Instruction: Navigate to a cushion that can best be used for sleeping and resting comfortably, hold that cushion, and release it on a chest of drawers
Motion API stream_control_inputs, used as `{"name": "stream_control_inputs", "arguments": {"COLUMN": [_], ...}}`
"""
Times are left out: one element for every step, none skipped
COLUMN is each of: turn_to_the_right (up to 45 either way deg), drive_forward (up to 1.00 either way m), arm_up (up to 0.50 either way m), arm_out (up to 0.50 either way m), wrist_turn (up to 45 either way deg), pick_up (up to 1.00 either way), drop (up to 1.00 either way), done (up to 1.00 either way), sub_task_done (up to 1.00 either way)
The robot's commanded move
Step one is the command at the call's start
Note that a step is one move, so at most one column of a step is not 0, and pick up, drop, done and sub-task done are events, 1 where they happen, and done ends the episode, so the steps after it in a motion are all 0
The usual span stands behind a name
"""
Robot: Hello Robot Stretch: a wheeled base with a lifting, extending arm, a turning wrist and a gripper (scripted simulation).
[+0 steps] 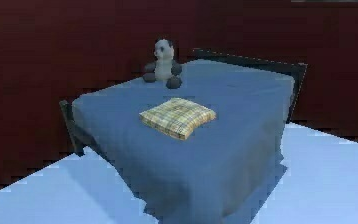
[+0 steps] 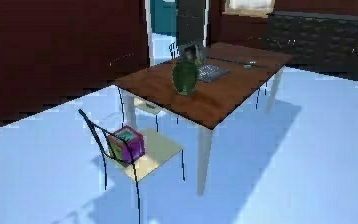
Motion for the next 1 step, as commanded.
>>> {"name": "stream_control_inputs", "arguments": {"turn_to_the_right": [45.0], "drive_forward": [0.0], "arm_up": [0.0], "arm_out": [0.0], "wrist_turn": [0.0], "pick_up": [0.0], "drop": [0.0], "done": [0.0], "sub_task_done": [0.0]}}
